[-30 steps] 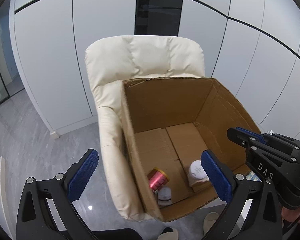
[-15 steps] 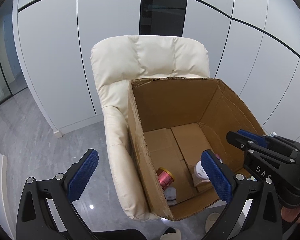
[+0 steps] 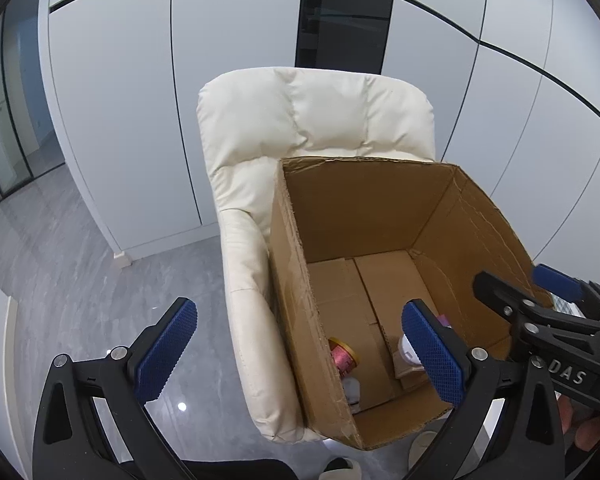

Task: Organize objects
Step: 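Move both open tools back from the box toward the table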

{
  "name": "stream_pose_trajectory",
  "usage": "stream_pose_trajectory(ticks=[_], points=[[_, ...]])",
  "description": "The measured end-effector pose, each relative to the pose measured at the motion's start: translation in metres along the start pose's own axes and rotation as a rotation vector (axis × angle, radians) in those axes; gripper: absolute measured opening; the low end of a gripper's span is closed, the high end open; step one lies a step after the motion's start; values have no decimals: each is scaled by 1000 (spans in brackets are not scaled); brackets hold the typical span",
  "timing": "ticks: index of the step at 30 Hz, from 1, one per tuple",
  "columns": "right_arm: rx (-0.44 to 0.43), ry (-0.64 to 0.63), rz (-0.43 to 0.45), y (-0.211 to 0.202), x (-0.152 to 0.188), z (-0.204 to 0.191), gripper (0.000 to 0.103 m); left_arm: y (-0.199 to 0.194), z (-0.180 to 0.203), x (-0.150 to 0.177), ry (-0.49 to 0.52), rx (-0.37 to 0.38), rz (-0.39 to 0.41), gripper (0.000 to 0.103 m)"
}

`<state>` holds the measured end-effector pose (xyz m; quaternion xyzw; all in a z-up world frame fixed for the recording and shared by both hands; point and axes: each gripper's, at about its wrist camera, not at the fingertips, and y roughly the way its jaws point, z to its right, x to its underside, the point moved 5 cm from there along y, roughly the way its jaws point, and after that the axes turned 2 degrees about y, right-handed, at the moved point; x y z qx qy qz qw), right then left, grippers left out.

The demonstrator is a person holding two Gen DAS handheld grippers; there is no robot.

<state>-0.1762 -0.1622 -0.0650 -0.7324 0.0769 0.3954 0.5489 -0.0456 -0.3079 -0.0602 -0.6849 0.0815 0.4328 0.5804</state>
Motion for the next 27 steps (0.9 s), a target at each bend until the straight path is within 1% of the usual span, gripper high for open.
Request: stream_pose_trajectory(ticks=[4, 5, 27], points=[[31, -7, 10, -3, 0, 6, 102, 0, 0, -2, -8, -3, 0, 102], [40, -8, 14, -4, 0, 8, 103, 0, 0, -2, -7, -1, 1, 102], [84, 39, 35, -23, 9, 55, 103, 4, 47, -4, 36, 39, -1, 102]])
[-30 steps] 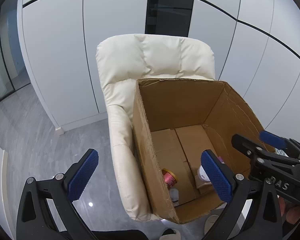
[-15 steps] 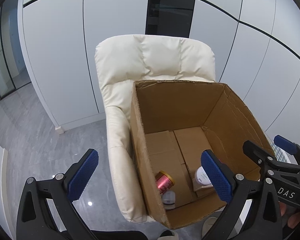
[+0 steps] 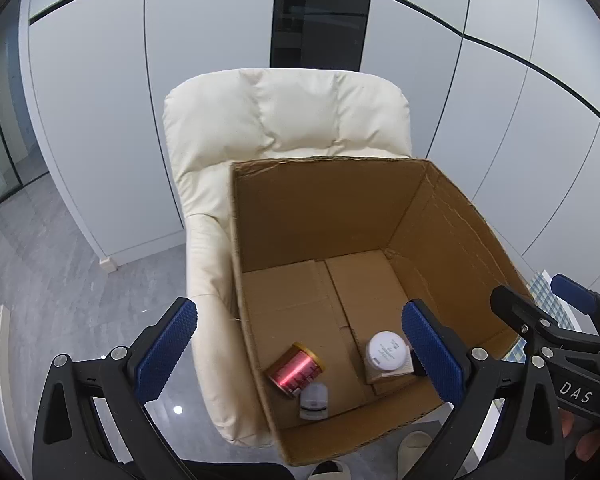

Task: Organize objects
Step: 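Move both open tools back from the box toward the table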

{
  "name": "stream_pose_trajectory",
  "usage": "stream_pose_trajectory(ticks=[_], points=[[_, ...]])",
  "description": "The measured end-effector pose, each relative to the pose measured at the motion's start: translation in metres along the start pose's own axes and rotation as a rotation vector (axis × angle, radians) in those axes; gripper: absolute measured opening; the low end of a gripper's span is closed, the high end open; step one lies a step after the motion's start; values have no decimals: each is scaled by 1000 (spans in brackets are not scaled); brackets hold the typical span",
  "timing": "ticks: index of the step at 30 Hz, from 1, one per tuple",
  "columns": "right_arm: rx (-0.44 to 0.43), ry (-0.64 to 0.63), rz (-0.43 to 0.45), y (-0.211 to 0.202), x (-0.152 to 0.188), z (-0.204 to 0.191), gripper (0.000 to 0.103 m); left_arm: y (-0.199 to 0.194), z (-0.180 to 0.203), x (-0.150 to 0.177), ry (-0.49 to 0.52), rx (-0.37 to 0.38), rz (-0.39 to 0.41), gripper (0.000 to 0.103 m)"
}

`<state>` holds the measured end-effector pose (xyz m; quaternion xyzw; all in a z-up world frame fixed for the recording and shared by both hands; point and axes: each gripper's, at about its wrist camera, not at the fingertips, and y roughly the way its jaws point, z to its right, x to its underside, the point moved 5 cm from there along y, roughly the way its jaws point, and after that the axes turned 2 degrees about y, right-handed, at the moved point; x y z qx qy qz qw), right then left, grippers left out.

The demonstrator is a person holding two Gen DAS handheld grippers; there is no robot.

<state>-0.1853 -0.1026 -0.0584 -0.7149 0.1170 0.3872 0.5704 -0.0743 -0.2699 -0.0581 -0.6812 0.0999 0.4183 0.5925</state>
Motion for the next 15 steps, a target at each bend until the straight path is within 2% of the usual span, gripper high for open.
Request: stream_pose_trajectory(ticks=[15], points=[[50, 53, 4, -14, 10, 47, 103, 3, 47, -3, 53, 51, -1, 102]])
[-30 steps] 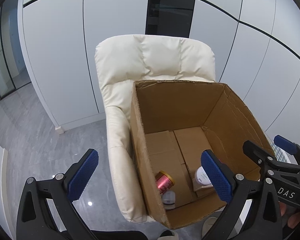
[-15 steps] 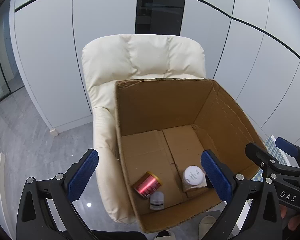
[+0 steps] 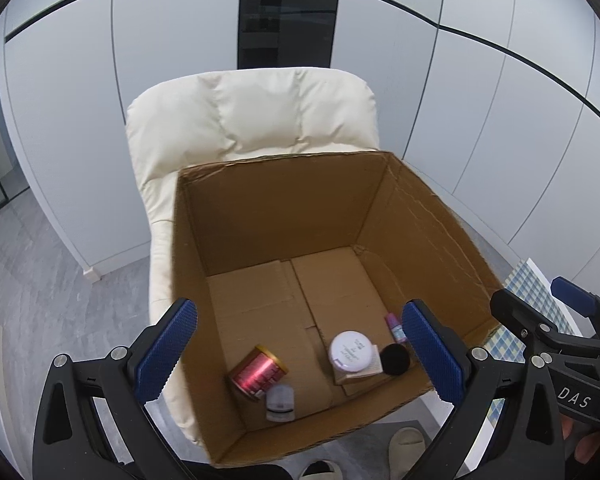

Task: Organize objects
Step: 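Move both open tools back from the box toward the table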

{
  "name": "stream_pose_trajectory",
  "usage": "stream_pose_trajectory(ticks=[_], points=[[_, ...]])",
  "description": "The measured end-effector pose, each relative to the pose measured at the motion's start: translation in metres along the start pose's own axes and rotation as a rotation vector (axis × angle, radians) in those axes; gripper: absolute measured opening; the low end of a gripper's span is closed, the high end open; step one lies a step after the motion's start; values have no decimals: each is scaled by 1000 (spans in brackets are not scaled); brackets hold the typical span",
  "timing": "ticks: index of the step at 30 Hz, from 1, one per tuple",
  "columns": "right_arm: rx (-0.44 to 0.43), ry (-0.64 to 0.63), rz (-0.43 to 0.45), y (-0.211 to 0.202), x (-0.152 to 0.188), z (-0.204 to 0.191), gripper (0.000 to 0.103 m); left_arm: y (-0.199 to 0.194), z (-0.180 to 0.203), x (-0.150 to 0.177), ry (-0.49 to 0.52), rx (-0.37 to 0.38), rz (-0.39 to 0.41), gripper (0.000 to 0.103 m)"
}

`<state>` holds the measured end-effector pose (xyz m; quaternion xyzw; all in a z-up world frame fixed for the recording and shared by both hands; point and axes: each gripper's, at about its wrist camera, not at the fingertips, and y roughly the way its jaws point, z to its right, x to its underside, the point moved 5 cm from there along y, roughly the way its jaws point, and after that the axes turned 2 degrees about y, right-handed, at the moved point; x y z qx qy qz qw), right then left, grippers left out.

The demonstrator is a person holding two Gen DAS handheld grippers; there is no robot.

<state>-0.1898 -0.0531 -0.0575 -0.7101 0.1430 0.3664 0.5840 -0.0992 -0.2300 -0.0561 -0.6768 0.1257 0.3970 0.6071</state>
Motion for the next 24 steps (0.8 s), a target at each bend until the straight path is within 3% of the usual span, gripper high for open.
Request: stream_pose_trajectory(ticks=[24], points=[[98, 100, 3, -22, 16, 82, 103, 7, 80, 1, 94, 84, -8, 102]])
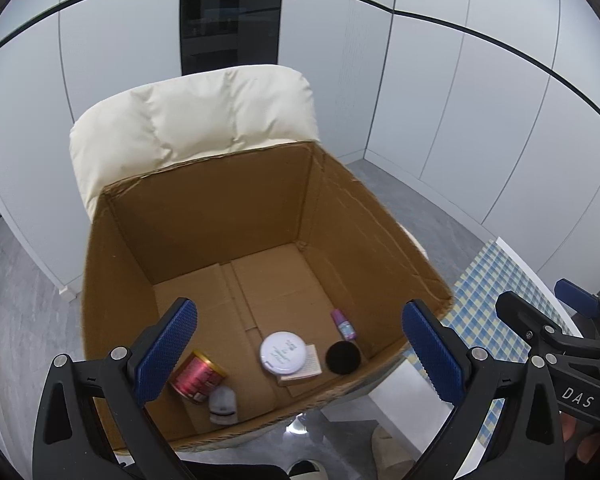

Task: Organize objects
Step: 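Move both open tools back from the box toward the table, then move both open tools over the checked tablecloth toward the remaining objects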

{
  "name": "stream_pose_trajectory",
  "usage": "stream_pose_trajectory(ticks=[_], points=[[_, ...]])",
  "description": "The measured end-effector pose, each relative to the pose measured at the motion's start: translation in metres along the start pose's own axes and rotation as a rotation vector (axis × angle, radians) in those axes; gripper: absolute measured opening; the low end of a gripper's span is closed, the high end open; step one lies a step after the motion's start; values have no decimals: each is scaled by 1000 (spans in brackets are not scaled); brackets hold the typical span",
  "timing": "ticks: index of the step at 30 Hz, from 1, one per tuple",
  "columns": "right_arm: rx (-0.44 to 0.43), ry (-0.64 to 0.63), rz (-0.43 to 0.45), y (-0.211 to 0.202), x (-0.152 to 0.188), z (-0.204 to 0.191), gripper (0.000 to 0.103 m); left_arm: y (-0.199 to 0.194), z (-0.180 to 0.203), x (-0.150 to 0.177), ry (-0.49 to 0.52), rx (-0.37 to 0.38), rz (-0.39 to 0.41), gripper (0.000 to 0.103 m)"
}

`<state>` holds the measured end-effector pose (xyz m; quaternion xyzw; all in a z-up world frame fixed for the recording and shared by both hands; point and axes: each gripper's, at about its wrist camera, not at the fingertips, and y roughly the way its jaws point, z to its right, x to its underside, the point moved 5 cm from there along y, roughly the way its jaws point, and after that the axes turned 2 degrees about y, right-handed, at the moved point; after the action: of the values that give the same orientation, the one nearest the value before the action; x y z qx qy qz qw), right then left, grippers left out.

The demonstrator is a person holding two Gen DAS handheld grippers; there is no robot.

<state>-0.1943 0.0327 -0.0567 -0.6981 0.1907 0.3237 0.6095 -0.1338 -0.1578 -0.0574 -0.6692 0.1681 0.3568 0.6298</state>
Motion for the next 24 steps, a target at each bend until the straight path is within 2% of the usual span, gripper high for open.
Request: stream_pose_trajectory(ticks=[24], points=[[87, 88, -2, -18, 16, 76, 103, 5, 82, 3, 98, 83, -19, 102]])
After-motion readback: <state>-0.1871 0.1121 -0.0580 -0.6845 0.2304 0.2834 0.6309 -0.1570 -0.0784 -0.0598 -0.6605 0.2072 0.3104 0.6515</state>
